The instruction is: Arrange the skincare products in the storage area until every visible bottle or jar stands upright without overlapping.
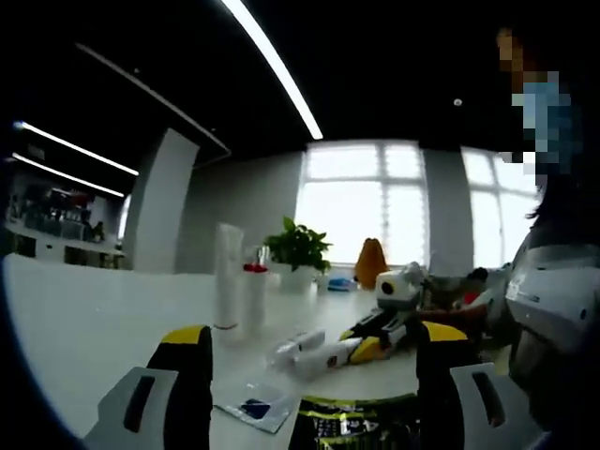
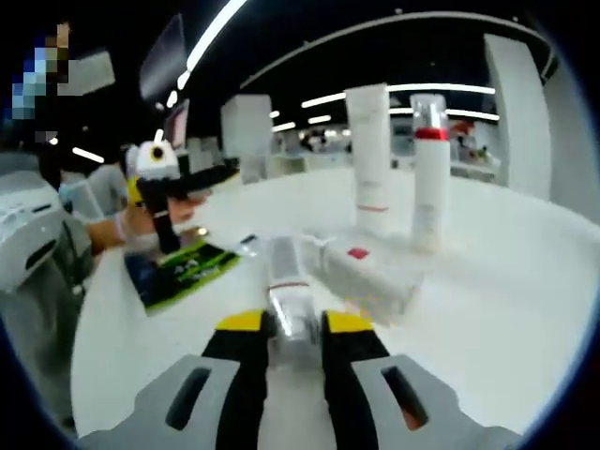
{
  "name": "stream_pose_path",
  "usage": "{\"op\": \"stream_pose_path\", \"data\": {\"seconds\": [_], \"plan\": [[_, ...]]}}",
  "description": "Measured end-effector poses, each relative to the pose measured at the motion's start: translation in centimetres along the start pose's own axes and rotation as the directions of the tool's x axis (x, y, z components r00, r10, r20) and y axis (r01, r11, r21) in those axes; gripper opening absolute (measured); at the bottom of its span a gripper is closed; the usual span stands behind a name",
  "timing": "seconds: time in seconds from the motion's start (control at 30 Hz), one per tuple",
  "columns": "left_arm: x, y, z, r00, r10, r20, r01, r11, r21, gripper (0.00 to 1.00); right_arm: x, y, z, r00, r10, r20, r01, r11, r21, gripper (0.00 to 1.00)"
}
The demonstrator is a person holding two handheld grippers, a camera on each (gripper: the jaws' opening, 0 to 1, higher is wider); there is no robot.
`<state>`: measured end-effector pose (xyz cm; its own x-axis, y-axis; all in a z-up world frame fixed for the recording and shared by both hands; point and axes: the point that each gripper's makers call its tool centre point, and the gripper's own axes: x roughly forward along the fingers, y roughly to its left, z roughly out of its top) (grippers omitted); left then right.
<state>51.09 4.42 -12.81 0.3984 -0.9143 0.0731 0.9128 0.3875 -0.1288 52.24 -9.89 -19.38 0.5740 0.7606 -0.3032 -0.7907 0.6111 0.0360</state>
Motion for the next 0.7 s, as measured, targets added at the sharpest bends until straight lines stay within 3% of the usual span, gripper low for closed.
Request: {"op": "stream_pose_path", "data": {"seconds": [0.17,0.27,0.47,0.7], "plan": [[0.5,-1.1,-1.1,0.998,-0.018,-0.067,0.026,0.992,0.123,0.92,-0.6,1.4,2.4,0.996,0.036,0.085,-0.036,0.999,-0.003,0.21],[0.7,-2.0,-1.8,0.994,-0.027,-0.102,0.048,0.976,0.212,0.92,-0.6,2.1,3.5,0.992,0.066,0.11,-0.068,0.998,0.017,0.21],[0.9,-3.3,-1.8,0.993,-0.073,-0.097,0.091,0.977,0.195,0.91,-0.4,4.0,6.0,0.978,0.133,0.162,-0.138,0.99,0.02,0.2],[0.8,-2.6,-2.0,0.993,-0.047,-0.108,0.067,0.98,0.189,0.86,-0.2,6.5,8.6,0.967,0.179,0.18,-0.174,0.984,-0.045,0.2]]}}
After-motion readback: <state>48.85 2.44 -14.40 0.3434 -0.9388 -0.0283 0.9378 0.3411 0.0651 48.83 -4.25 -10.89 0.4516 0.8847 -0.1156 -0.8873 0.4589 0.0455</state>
